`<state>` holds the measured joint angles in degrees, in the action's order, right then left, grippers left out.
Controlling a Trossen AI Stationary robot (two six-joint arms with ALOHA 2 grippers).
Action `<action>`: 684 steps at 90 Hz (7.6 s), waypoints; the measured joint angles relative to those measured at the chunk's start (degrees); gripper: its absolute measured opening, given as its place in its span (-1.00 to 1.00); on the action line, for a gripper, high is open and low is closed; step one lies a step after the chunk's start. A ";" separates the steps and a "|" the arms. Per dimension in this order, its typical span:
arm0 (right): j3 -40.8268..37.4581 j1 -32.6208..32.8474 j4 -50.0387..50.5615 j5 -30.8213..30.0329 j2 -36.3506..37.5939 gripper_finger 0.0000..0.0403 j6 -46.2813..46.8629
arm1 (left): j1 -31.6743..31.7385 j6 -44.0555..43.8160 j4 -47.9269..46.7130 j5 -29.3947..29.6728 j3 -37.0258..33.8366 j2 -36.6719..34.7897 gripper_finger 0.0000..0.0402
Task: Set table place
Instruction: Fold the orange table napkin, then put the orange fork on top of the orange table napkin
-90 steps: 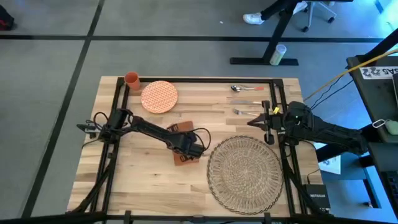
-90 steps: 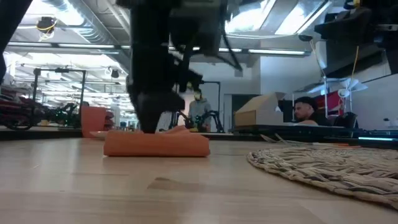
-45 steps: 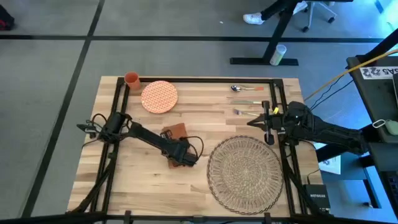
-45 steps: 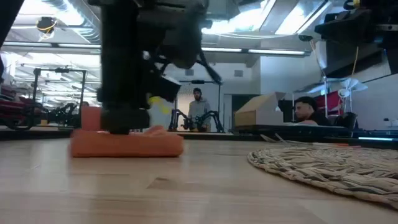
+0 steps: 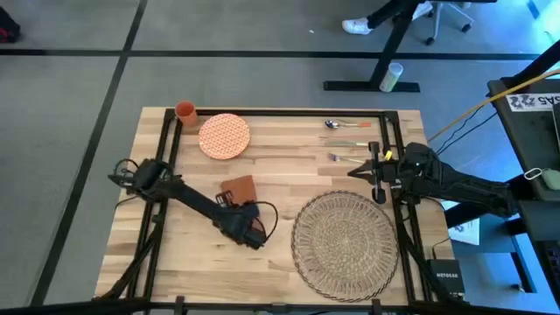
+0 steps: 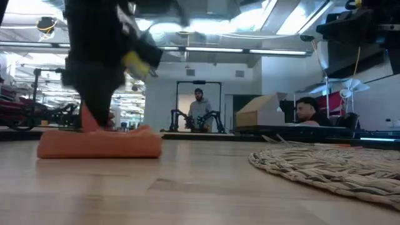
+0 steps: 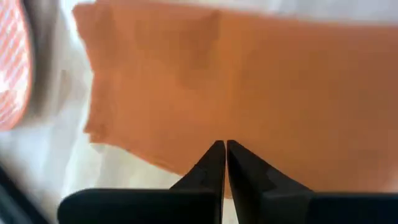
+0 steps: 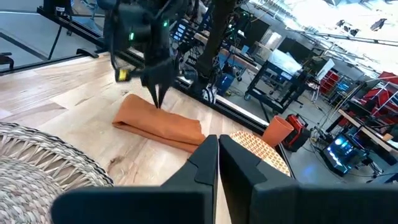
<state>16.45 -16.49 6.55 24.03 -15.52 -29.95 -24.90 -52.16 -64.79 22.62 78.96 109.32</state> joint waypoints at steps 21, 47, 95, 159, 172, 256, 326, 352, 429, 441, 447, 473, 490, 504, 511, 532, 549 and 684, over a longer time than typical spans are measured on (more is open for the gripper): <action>0.00 0.00 -0.01 0.00 -0.01 -1.00 0.12 | -2.78 0.03 10.91 -4.41 0.11 -1.26 -1.00; 0.00 -0.02 -0.02 0.00 -0.01 -1.00 0.17 | -3.28 -3.48 14.76 -4.92 -4.65 0.28 -1.00; 0.00 0.00 0.01 0.02 0.01 -1.00 1.05 | -8.78 -14.94 12.44 -7.69 -8.96 -2.60 -1.00; 0.00 -0.02 1.07 0.02 -0.01 -1.00 1.05 | 0.71 -6.75 25.64 0.09 -20.68 -9.25 -1.00; 0.00 -0.02 1.05 0.02 -0.01 -1.00 1.04 | -0.14 -9.45 25.96 0.09 -23.37 -9.25 -1.00; 0.53 -0.02 7.91 -11.76 -4.97 -1.00 4.08 | -4.37 -13.39 21.45 12.24 -24.37 -20.95 -1.00; 19.67 -0.75 27.91 -33.67 -32.52 -1.00 -6.01 | 2.15 10.04 36.78 17.47 -24.33 -24.71 -1.00; 19.65 -6.90 27.20 -37.34 -35.01 -1.00 -4.53 | 13.58 26.82 61.05 5.79 -29.98 -24.70 -1.00; 20.41 -12.81 27.06 -27.85 -52.47 -0.77 -9.09 | 34.37 38.80 95.05 -19.71 -40.04 -24.68 -1.00; 23.00 -12.81 30.33 -27.50 -56.36 -0.61 -7.79 | 35.98 39.41 94.66 -20.11 -40.04 -24.65 -1.00; 23.86 -12.81 32.03 -27.55 -57.67 -0.56 -7.40 | 36.83 40.47 94.32 -20.09 -40.04 -24.65 -1.00; 24.28 -16.79 32.59 -26.40 -61.21 -0.54 -4.77 | 39.57 45.45 90.71 -20.09 -40.04 -24.63 -1.00; 24.28 -20.42 32.50 -24.66 -64.27 -0.54 -4.63 | 39.60 47.36 87.79 -20.07 -40.04 -24.61 -1.00; 24.28 -21.94 32.30 -22.88 -66.59 -0.54 -4.52 | 39.47 47.86 85.86 -20.07 -40.04 -24.61 -1.00; 24.28 -22.29 32.09 -22.84 -67.41 -0.54 -4.49 | 39.31 47.69 85.79 -20.05 -40.09 -24.61 -1.00; 24.26 -22.27 29.39 -21.42 -70.85 -0.55 -3.84 | 38.56 47.74 85.86 -20.07 -40.09 -24.61 -1.00; 24.50 -22.27 28.70 -21.31 -73.26 -0.77 -3.43 | 37.84 48.11 85.89 -20.05 -40.11 -24.61 -1.00; 32.59 -0.09 -12.57 -0.56 -82.84 -1.00 60.22 | 35.12 50.73 87.09 -10.04 -40.15 -24.61 -1.00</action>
<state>49.04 -16.58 -6.03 23.47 -98.36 30.26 10.22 -1.43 22.31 12.57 38.81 84.71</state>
